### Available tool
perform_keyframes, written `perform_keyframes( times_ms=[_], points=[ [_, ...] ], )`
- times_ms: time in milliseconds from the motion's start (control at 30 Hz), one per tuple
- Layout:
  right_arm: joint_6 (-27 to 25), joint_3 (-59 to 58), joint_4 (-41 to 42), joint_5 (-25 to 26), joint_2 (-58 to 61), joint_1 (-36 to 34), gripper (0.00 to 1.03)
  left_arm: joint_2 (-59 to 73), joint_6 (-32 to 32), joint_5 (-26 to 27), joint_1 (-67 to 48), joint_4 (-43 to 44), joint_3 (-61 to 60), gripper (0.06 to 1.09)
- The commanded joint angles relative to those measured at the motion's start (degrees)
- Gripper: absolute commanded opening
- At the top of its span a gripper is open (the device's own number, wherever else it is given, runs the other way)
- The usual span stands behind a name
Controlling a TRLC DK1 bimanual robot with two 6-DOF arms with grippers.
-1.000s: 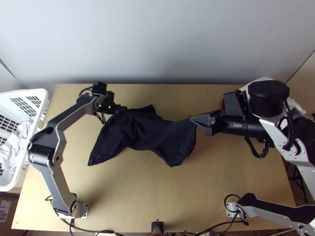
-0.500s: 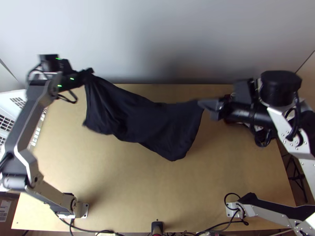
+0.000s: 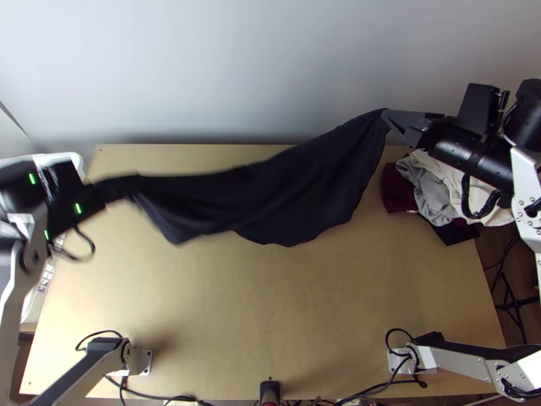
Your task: Fold the t-shirt
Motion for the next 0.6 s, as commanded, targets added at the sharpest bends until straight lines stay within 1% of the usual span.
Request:
perform_keyframes(
  times_ms=[0, 33, 67, 100, 133, 167, 200, 367, 467, 567],
  points=[
    [1.23, 0.74, 0.75, 0.11, 0.29, -1.00, 0.03, -15.25, 6.10, 3.45, -12.90, -3.86, -17.71, 0.10],
    [1.23, 0.65, 0.84, 0.11, 0.29, -0.65, 0.03, -15.87, 7.95, 3.45, -15.89, -6.06, -19.47, 0.16],
    [1.23, 0.65, 0.93, 0.11, 0.29, -0.47, 0.03, -16.13, 9.44, 3.28, -19.06, -7.82, -21.49, 0.30],
    [1.23, 0.56, 1.01, 0.11, 0.29, -0.47, 0.03, -16.22, 10.41, 2.93, -21.34, -8.78, -23.60, 0.50],
    [1.23, 0.39, 1.01, 0.11, 0.38, -0.38, 0.03, -15.78, 10.59, 2.84, -22.13, -9.57, -25.36, 0.76],
    [1.23, 0.03, 1.28, 0.11, 0.38, -0.38, 0.03, -15.08, 11.38, 2.93, -22.22, -10.63, -26.68, 0.96],
    [1.23, -0.49, 1.63, 0.11, 0.38, -0.29, 0.03, -14.37, 11.90, 2.93, -22.48, -10.63, -27.73, 1.02],
    [1.14, -2.78, 2.68, 0.20, 0.38, 0.76, 0.03, -9.54, 12.52, 3.72, -23.98, -9.84, -31.77, 1.02],
    [1.32, -3.92, 3.65, 0.20, 0.38, 1.02, 0.03, -7.69, 12.34, 3.54, -25.39, -9.22, -31.60, 1.02],
    [1.23, -4.62, 3.74, 0.29, 0.38, 1.38, 0.03, -7.52, 13.66, 3.54, -25.56, -9.66, -30.37, 1.02]
  ],
)
